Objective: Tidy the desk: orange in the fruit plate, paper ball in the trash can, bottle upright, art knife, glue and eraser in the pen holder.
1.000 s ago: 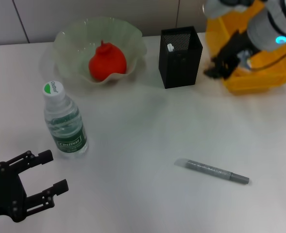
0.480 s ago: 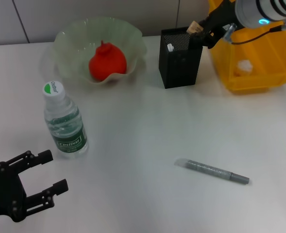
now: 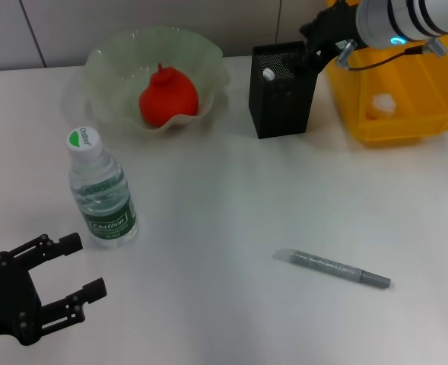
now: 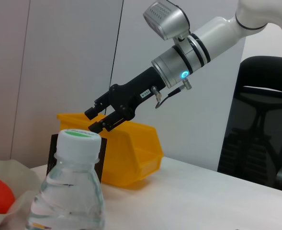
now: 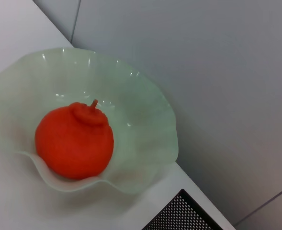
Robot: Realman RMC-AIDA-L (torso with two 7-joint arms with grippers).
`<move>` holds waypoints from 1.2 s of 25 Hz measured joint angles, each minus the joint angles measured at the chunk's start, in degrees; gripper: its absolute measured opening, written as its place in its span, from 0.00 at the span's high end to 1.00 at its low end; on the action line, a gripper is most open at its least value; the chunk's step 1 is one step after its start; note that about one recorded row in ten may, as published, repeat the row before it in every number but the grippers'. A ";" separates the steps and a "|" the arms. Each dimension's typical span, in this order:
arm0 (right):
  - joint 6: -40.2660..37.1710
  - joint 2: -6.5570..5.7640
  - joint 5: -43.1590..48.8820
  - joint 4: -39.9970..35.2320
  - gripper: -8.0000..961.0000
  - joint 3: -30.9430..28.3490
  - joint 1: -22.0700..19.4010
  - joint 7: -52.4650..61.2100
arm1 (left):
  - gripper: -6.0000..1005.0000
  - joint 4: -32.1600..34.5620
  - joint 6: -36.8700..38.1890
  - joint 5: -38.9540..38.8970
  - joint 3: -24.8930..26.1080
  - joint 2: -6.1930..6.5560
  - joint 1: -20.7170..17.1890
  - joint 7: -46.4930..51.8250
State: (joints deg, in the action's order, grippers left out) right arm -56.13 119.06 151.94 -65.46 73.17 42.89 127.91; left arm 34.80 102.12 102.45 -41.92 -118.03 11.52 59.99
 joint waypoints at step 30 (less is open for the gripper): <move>-44.38 0.15 0.66 -9.91 0.29 3.49 2.44 12.82 | 0.23 0.02 0.60 3.12 -0.65 0.91 1.20 -1.03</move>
State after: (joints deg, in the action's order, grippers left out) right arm -100.52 119.21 152.60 -75.37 76.66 45.33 140.73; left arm 34.82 102.72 105.57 -42.57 -117.13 12.72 58.96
